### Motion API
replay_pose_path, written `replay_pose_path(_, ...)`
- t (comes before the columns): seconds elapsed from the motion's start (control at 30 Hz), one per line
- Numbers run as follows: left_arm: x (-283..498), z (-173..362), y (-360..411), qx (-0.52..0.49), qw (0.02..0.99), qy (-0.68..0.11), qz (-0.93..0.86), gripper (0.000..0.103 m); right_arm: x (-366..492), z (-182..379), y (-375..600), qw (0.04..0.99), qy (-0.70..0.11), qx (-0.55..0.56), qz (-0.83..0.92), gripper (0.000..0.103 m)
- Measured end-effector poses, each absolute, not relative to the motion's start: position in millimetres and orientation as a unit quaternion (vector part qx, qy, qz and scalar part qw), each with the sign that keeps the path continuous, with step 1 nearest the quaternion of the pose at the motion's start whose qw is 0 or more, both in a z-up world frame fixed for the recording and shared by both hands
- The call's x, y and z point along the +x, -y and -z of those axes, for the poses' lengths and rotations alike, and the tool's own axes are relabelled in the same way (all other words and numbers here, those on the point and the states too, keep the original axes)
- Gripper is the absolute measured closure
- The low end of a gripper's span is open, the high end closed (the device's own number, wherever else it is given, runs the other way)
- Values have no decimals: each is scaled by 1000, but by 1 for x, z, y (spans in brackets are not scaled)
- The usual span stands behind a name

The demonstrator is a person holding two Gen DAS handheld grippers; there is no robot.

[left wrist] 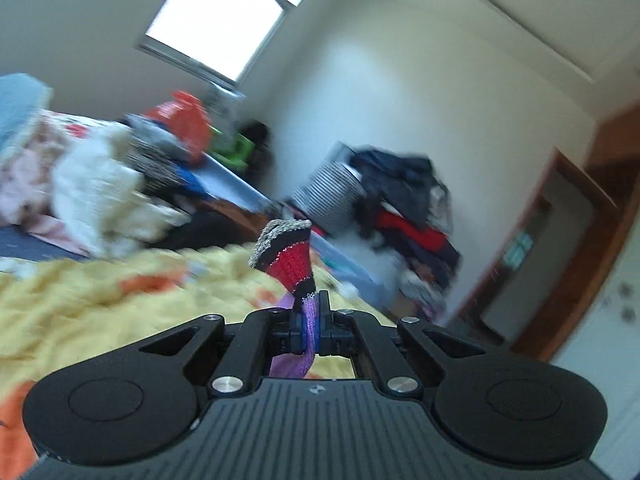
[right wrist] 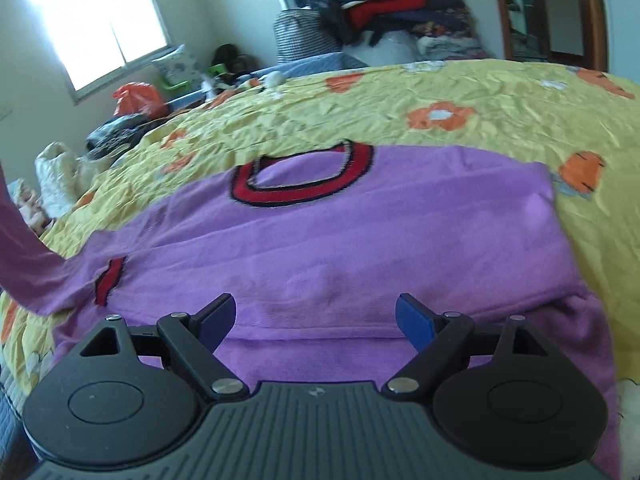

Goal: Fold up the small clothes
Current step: 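Carry the sleeve across the body with the left gripper and release it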

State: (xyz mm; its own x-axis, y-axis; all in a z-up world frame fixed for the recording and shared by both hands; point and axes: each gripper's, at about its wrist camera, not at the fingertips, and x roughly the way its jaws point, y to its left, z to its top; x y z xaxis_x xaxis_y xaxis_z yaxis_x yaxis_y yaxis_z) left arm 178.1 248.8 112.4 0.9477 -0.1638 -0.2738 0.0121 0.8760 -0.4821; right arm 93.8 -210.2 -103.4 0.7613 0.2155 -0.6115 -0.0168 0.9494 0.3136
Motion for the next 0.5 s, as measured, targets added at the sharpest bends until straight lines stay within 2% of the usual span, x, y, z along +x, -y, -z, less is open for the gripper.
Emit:
replay_pose_path(0.2,213,-79,-84,-167,951,-222,134,101,82,100,212,933,-341,105,-40,15)
replay_pose_path(0.37,235,-15,38,-109,931,-303,174,100,67,109,224,927,-354,122,-27,15)
replay_pose_path(0.5,251,39,90,-76,911,-360,185,100,54,113,233,926,-352,138,-17,15)
